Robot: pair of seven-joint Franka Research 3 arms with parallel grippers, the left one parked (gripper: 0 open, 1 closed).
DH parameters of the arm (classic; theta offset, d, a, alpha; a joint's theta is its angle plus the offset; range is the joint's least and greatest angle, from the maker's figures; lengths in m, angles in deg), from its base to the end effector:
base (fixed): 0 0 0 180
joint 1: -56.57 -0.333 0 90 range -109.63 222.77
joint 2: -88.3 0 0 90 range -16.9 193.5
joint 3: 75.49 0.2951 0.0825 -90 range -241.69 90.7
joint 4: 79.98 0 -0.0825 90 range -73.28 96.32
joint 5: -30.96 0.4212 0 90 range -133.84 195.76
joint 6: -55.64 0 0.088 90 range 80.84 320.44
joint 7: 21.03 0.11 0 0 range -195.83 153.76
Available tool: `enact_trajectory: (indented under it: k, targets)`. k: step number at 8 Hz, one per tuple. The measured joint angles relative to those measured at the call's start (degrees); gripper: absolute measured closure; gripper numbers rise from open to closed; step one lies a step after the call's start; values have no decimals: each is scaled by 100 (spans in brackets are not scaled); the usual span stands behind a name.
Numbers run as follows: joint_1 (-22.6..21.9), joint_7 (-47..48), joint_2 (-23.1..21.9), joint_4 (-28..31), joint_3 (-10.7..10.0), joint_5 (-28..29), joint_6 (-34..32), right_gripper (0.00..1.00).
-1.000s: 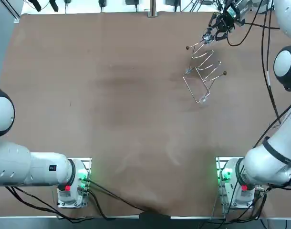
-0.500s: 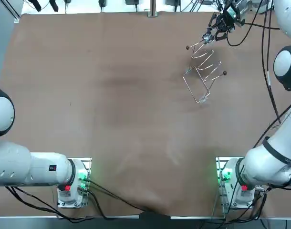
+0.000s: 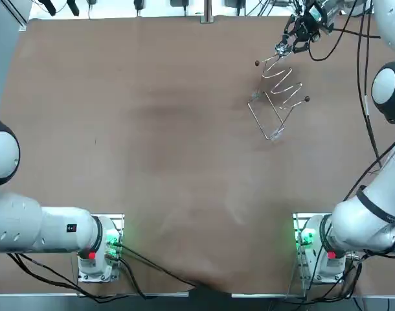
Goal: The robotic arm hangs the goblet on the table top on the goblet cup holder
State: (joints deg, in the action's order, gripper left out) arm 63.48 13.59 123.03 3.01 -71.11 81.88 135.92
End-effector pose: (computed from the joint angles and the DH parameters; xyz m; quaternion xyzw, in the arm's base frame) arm 0.6759 0.0579 0.3102 -0.7803 0.3322 0.3994 0.3483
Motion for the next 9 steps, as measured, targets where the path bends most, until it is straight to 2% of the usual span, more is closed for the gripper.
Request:
enact_trajectory:
  k: [6,9]
  targets:
    - [47,7,-2,-59,-6,0,-74,90]
    - [150,7,-8,-109,-27,0,-462,90]
